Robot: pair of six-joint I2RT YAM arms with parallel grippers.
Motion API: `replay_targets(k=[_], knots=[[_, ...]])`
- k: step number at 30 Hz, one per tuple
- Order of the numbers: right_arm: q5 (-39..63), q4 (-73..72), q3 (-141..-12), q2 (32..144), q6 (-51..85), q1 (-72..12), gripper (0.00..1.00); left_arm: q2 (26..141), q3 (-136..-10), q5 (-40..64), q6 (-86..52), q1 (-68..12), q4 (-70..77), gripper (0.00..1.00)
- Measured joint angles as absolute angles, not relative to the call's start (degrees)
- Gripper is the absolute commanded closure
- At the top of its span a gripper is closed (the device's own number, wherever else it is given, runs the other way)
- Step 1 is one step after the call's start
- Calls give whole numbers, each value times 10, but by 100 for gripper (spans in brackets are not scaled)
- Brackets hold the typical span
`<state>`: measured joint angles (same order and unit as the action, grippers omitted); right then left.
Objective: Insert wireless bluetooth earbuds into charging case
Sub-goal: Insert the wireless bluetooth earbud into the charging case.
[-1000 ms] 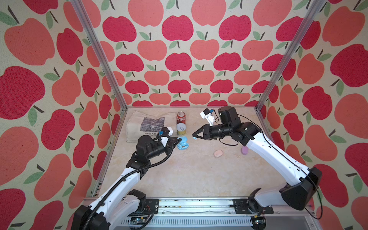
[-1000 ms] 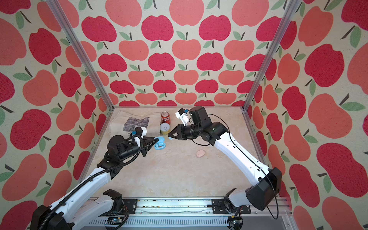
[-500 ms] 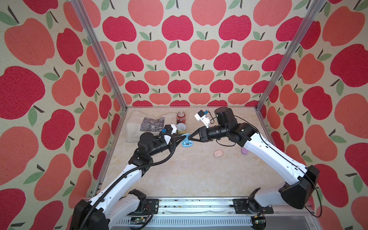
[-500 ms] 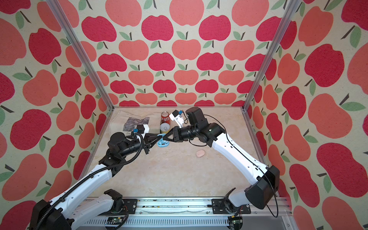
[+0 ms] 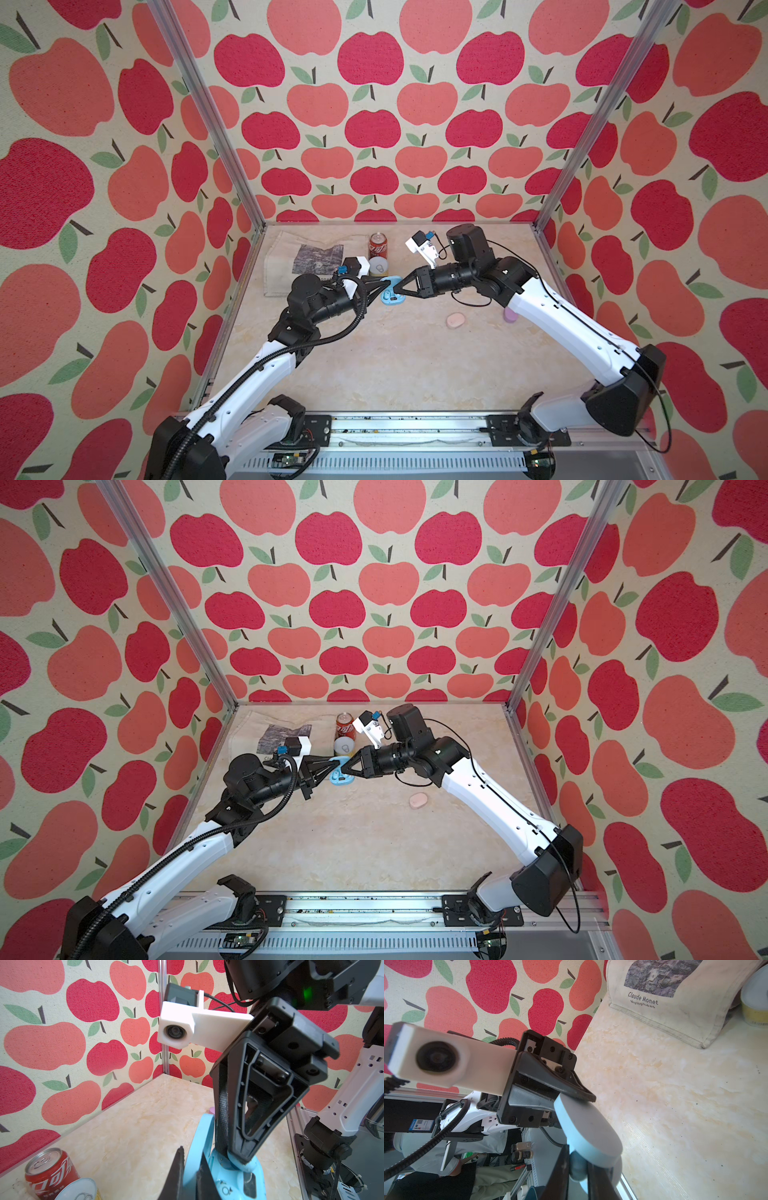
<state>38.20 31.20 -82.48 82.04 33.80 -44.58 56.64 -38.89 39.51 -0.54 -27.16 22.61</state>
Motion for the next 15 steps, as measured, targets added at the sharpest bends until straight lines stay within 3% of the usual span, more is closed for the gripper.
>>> replay_targets(k=[2,5,15], knots=[[380,316,-825,820,331,-446,67,566,-389,395,-5,-272,226,100],[377,315,-825,819,327,-446,60,570,-389,394,-5,-272,225,100],[320,331,-837,801,326,-422,50,588,-397,382,-4,-286,226,100]])
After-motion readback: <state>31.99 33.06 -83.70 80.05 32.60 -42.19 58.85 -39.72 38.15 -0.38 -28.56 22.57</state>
